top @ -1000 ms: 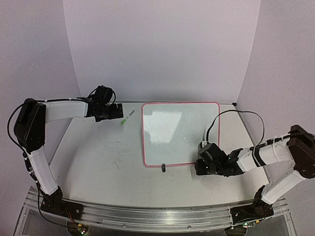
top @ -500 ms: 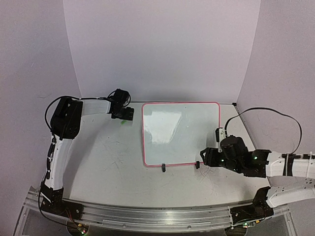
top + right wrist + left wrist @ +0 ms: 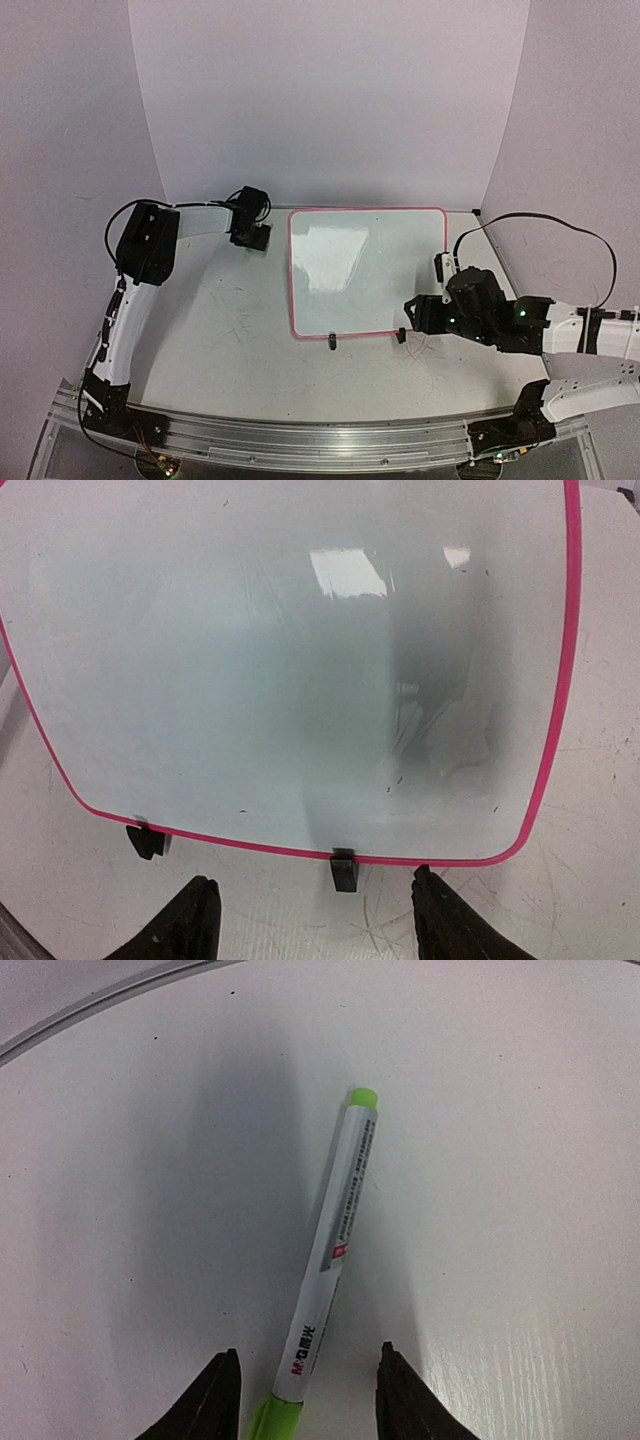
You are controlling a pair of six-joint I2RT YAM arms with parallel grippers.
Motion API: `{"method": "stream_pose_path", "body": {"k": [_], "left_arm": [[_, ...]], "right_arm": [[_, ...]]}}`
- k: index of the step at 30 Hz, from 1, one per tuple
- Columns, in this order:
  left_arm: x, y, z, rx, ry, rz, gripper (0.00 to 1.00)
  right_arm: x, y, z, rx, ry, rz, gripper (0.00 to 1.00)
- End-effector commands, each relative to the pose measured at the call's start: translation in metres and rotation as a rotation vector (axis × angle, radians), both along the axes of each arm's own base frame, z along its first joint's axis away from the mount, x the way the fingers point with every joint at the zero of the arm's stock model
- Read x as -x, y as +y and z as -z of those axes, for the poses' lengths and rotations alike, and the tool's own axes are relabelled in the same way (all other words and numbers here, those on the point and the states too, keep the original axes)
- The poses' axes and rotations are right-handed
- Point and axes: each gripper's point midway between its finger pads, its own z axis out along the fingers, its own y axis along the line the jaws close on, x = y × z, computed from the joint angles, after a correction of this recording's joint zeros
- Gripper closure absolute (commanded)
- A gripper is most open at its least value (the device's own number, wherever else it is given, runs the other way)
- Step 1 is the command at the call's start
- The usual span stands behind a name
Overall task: Write a sentence on the whiteboard
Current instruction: Pick up the whiteboard marker from the corner of the board, then pass from the left arm to the right
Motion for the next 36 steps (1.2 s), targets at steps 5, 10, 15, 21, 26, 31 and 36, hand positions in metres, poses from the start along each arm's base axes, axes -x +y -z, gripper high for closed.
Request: {"method": "stream_pose_path", "body": {"k": [5,10,15,21,26,31,36], "left_arm": [[0.022,0.017,-0.001,-0.011,0.055,-0.050,0.85],[0.043,0.035,-0.022,-0.009,0.049,-0.123,0.94],[0.070,0.065,-0.072,-0.025,-0.024,-0.221,1.00],[0.118,0.100,-0.153,0.030,-0.156,-0.299,1.00],[0.161,0.083,-0.263,0.267,-0.363,-0.106,1.00],[0.229,0.018,-0.339,0.459,-0.508,0.304,1.00],[0.295,-0.059,-0.334,0.522,-0.500,0.642,1.00]], "right_arm": [[-0.010,0.019,-0.046,-0.064,-0.074,-0.039,0.29],[-0.012,0.009,-0.071,-0.053,-0.167,-0.028,0.02],[-0.016,-0.009,-0.093,-0.075,-0.236,0.055,0.02],[-0.019,0.003,-0.118,-0.092,-0.287,0.008,0.02],[-0.022,0.032,-0.151,-0.100,-0.361,-0.128,0.02],[-0.022,0.076,-0.183,-0.153,-0.385,-0.299,0.02],[-0.009,0.120,-0.195,-0.250,-0.351,-0.499,0.02]]}}
